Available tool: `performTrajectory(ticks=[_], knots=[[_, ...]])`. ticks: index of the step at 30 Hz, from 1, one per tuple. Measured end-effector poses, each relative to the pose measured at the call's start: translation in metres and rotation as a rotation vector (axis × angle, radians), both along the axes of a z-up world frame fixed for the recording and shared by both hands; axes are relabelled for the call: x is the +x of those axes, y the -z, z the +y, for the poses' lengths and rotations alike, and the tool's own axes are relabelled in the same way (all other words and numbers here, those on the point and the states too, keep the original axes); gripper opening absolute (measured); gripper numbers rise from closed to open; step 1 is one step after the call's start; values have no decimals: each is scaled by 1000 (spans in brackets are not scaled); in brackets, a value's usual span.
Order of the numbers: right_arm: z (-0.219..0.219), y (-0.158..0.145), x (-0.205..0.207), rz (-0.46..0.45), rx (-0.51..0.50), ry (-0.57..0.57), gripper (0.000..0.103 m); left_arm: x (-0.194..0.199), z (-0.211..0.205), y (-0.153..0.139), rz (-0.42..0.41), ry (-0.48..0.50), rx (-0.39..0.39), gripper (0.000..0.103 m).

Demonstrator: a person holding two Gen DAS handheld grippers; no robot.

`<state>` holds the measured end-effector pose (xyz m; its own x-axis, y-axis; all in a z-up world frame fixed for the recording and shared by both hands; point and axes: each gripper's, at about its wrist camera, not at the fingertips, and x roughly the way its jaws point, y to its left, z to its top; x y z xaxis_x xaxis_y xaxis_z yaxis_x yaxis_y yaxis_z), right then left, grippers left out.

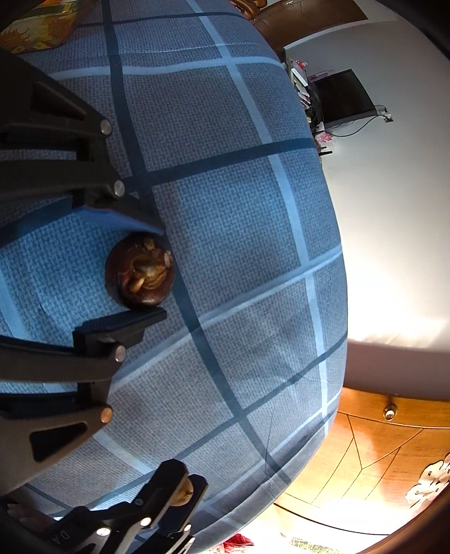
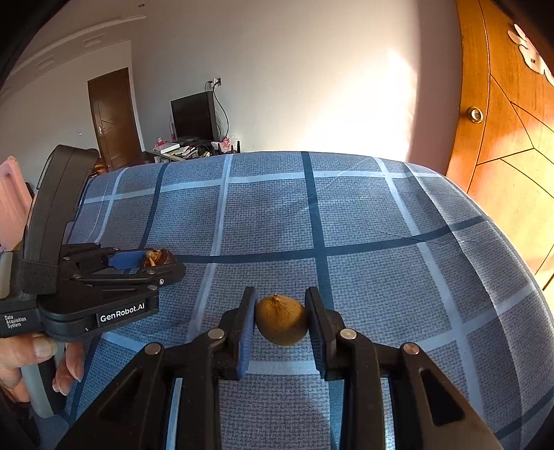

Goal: Organize fruits
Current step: 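Grasp the dark brown fruit with the left tool while the right grasps the yellow-brown fruit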

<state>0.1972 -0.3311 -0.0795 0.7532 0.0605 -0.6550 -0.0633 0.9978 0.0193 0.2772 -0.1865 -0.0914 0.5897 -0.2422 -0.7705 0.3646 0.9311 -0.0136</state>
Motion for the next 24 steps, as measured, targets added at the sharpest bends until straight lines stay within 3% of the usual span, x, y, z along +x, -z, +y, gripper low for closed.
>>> performTrajectory(ticks=[5, 13, 24], knots=[[1, -3, -4, -21, 10, -8, 30, -12, -1, -3, -27, 5, 9, 44], [4, -7, -11, -61, 4, -18, 30, -37, -5, -19, -172, 21, 35, 44], [8, -14, -19, -117, -23, -16, 30, -54, -14, -27, -264, 47, 69, 44]])
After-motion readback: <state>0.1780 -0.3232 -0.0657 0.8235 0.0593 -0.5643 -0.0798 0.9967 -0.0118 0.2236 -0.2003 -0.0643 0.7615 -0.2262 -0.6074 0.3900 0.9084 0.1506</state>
